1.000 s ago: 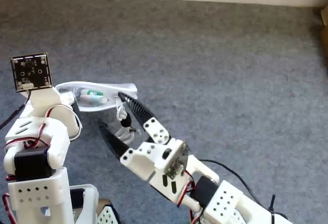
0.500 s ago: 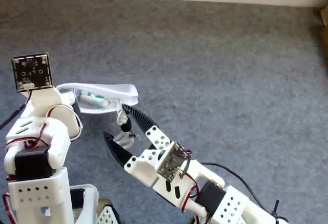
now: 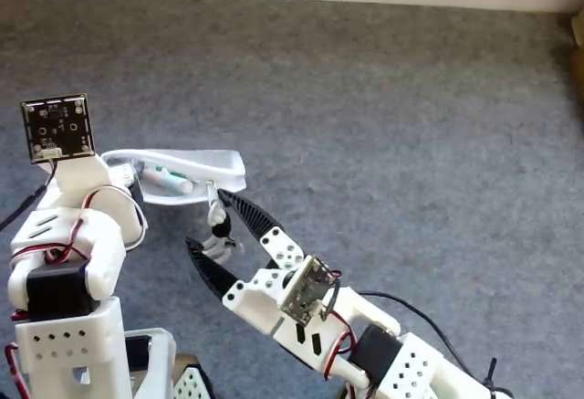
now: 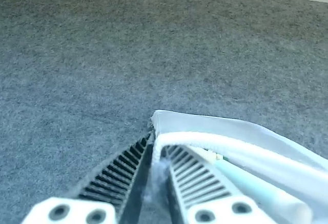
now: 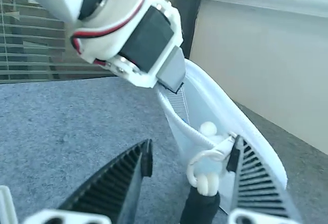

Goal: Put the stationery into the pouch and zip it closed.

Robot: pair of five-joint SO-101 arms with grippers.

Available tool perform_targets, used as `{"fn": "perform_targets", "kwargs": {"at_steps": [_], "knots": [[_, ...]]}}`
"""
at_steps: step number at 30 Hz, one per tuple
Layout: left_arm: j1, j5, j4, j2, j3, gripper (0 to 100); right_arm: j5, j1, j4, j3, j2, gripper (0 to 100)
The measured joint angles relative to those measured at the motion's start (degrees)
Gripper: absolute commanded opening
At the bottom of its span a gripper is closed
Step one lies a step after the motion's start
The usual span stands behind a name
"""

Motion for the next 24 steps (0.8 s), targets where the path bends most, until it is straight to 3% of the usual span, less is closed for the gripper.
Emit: {"fn": "perform_targets", "kwargs": {"at_steps": [5, 14, 18, 24], "knots": [[-0.4, -0.4, 0.0, 0.0, 0.0, 1, -0.2, 4.3, 1.9, 0.8, -6.3, 23.5], [-0.4, -0.4, -1.0, 0.0, 0.4, 1, -0.2, 2.6, 19.7, 0.9, -24.6, 23.5], [-0.4, -0.4, -1.7, 0.0, 0.8, 1, -0.2, 2.5, 17.6, 3.2, -22.2, 23.5], [-0.4, -0.4, -2.2, 0.0, 1.3, 1, -0.2, 2.4, 4.6, 9.6, -16.5, 23.5]]}}
